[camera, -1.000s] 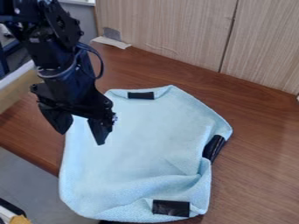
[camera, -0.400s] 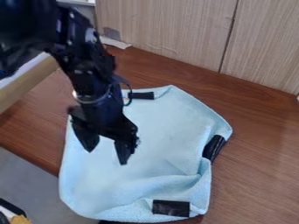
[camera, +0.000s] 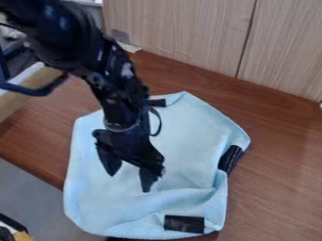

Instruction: Move the cloth from bottom of the table to top

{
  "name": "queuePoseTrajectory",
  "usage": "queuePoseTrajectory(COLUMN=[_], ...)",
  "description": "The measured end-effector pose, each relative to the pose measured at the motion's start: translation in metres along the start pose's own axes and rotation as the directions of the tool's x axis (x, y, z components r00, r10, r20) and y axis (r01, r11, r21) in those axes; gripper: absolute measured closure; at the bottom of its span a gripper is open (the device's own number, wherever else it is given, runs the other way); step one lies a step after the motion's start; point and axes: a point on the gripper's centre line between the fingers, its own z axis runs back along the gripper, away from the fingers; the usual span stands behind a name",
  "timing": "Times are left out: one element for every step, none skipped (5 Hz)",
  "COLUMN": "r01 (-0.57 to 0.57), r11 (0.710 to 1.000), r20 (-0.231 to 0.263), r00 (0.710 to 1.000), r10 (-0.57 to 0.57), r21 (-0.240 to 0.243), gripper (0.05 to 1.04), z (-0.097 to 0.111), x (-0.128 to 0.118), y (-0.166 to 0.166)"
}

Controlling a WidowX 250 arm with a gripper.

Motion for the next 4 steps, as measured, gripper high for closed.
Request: queuePoseTrajectory(r01=[0.021, 0.022, 0.016, 0.003], r11=[1.000, 0.999, 0.999, 1.000], r20=[0.006, 0.003, 0.010, 0.011], r00=[1.000, 1.000, 1.000, 1.000], r10=[-0.021, -0.022, -0.016, -0.003], r21=[0.020, 0.034, 0.032, 0.017], gripper=[0.083, 0.082, 0.082, 0.082], z=[-0.014, -0.023, -0.024, -0.025], x=[0.003, 0.004, 0.013, 0.028], y=[-0.001, 0.000, 0.000, -0.001])
